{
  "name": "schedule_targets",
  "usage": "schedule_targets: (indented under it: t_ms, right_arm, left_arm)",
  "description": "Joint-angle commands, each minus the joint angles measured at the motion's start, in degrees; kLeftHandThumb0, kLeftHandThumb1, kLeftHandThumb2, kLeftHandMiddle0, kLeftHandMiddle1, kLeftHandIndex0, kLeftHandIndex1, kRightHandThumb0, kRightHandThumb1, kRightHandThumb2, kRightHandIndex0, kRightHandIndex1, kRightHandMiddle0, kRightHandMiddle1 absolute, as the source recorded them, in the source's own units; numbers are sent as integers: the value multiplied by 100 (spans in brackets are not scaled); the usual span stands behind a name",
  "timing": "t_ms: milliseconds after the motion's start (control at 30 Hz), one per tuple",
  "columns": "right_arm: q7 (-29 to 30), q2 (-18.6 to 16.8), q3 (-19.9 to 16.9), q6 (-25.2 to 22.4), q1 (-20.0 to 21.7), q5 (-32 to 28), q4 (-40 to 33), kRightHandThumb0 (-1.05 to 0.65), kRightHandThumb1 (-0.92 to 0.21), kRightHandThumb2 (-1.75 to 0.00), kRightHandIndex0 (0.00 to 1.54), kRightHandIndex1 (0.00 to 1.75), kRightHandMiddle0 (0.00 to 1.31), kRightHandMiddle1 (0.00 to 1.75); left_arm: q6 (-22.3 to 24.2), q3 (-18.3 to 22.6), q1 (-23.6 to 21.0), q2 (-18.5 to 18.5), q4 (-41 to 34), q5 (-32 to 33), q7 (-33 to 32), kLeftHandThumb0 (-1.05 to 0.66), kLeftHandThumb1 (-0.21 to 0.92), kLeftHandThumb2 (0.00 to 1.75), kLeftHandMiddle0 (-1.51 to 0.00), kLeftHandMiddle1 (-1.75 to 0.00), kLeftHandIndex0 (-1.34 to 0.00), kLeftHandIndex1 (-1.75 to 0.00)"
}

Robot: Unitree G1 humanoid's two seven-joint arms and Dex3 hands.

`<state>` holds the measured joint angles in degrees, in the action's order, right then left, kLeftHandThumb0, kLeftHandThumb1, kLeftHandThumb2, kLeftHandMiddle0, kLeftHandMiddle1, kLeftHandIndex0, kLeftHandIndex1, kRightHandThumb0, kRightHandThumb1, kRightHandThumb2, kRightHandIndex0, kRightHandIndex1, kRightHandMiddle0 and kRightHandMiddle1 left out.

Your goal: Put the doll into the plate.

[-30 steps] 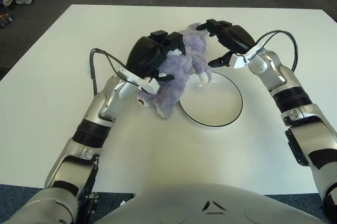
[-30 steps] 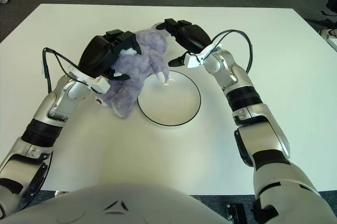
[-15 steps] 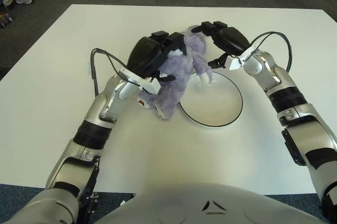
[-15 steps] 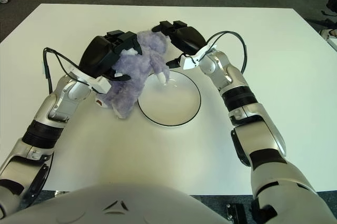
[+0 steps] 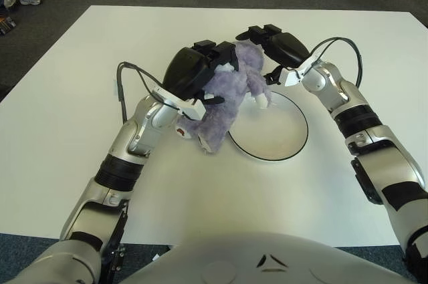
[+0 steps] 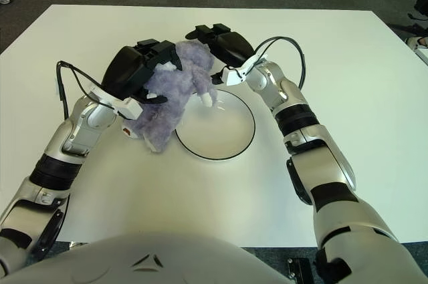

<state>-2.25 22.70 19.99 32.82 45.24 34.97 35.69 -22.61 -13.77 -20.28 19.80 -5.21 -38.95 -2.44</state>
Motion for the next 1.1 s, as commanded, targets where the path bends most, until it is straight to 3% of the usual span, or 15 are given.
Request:
schedule_targets:
  t_ms: [0,600,900,1000,1067]
  right_arm:
    - [-11,-75,10,33,171,-71,77,-42,-24,-104,2,50,0,70]
    - [-105,-272,70,-223,405,16,12,-46,-27,-99,5,32,0,60]
    - [-180,-373,123,-105,444,-94,26,-38,-26,-104,8,28,0,62]
    - [-197,-394,117,-54,442,-131,35,-43,-32,-101,11,27,0,66]
    - [-208,-414,114,-16,440,-158,43,-52,-46,-90,14,28,0,69]
  left_arm:
    - [-5,3,-34,-10,-84,-30,-15,-55,13,154,-129,-175,-76,-175]
    - [132,-25,1,-190,-160,228,250,-55,13,154,-129,-175,-76,-175]
    - [157,-30,-30,-205,-199,12,120,-55,13,154,-125,-175,-76,-175]
    - [213,-27,-22,-227,-234,91,226,-55,13,154,-126,-175,-76,-175]
    - [277,-28,-7,-249,-277,217,363,-55,14,154,-126,-175,-76,-175]
